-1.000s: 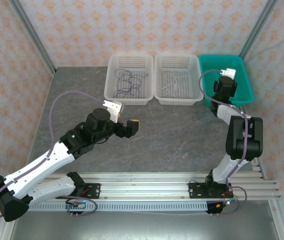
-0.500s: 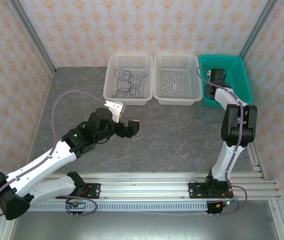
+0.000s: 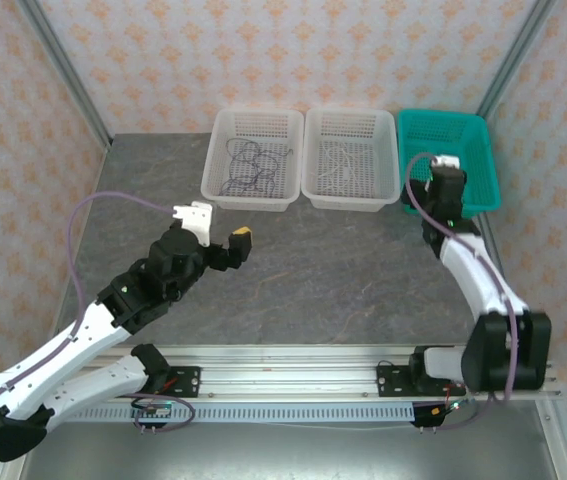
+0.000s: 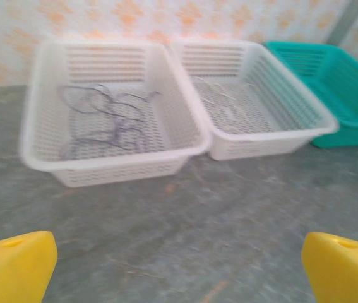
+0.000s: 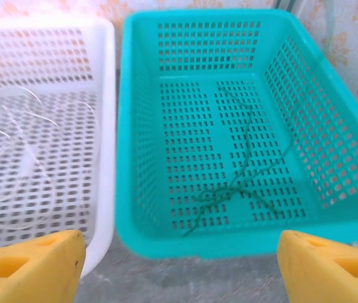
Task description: Untangle the cables
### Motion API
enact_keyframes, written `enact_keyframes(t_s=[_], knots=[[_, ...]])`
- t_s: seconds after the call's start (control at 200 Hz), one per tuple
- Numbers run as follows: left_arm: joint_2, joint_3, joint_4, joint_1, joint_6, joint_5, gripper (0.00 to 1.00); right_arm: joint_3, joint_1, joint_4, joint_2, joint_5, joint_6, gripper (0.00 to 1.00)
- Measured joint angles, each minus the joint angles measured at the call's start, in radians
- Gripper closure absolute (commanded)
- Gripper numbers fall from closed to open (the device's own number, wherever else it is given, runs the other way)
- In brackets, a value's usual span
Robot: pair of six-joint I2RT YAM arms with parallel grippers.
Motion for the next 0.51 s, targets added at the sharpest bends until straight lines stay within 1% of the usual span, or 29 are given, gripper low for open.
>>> enact_keyframes(t_s=[0.125,0.185,0.24,0.31,0.385,0.45,0.505], knots=[[-0.045,-0.080,0.004,0.000,0.055,-0.196,0.00,-0.249,0.000,0.094,-0.235,-0.021,0.090,0.19],[-0.049,-0.118,0.016,0.000,0.088,-0.296,0.00,-0.365,0.000,0.158,-0.310,-0.020,0.125,0.18],[-0.042,-0.151,0.031,0.008,0.123,-0.384,0.00,-0.460,0.000,0.223,-0.341,-0.020,0.147,0.18],[-0.022,-0.191,0.059,0.034,0.159,-0.461,0.00,-0.555,0.000,0.308,-0.328,-0.018,0.157,0.18],[-0.016,-0.249,0.109,0.085,0.193,-0.510,0.00,-0.623,0.000,0.392,-0.262,-0.011,0.153,0.17],[-0.033,-0.309,0.159,0.144,0.216,-0.513,0.00,-0.637,0.000,0.453,-0.180,-0.004,0.140,0.17],[-0.058,-0.369,0.213,0.214,0.230,-0.496,0.00,-0.633,0.000,0.512,-0.109,-0.005,0.123,0.16]])
